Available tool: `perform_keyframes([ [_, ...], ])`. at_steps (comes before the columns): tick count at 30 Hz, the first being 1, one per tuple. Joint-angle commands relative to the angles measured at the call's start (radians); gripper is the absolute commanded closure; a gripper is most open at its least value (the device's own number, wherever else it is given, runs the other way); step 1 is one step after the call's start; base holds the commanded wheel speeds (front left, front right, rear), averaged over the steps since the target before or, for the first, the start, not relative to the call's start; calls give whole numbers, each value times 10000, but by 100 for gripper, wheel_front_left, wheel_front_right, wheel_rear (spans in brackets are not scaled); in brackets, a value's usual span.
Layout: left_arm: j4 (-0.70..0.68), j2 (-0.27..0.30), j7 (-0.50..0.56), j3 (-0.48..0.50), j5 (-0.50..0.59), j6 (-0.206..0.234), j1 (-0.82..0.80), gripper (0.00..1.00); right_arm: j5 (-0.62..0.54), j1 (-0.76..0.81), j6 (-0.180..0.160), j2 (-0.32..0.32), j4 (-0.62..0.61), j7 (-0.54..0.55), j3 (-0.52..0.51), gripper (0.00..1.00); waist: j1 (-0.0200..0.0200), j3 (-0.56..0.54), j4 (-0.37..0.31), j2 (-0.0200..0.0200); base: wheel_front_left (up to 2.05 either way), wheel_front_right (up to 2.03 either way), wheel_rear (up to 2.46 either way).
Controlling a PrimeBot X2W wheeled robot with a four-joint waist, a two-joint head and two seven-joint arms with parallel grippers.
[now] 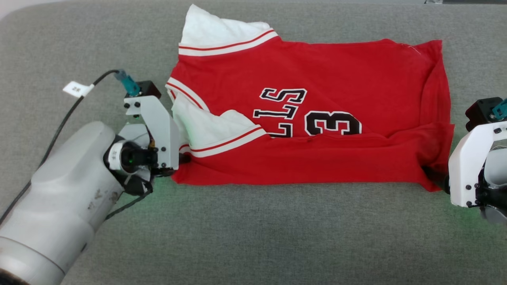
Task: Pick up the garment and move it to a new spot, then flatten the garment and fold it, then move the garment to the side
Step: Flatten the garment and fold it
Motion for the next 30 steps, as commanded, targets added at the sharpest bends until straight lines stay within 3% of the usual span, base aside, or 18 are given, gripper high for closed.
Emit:
perform_keyframes([
  [1, 301, -314, -223, -216, 99, 15, 342, 100, 64, 121, 0, 110, 303, 51, 170, 0, 0, 51, 65, 0, 0, 0, 0],
  [2, 363, -337, -244, -210, 94, -13, 334, 100, 30, 76, 0, 89, 405, 20, 204, 15, 0, 57, 78, 0, 0, 0, 0],
  [4, 506, -399, -279, -192, 81, -81, 293, 100, 60, 19, 0, 46, 582, -38, 252, 93, 0, 71, 104, 0, 0, 0, 0],
  [5, 568, -432, -279, -179, 68, -99, 282, 100, 99, -29, 0, -13, 646, -72, 343, 100, 0, 74, 111, 0, 0, 0, 0],
  [19, 904, -296, -99, -150, -28, -235, 382, 100, 648, -96, -5, -476, 899, -420, 227, 100, 0, -469, 109, 0, 0, 0, 0],
  [30, -300, 429, 419, -170, -73, 322, 596, 100, 1304, 522, -5, -930, -22, 42, 82, 100, 0, -1219, 236, 0, 0, 0, 0],
])
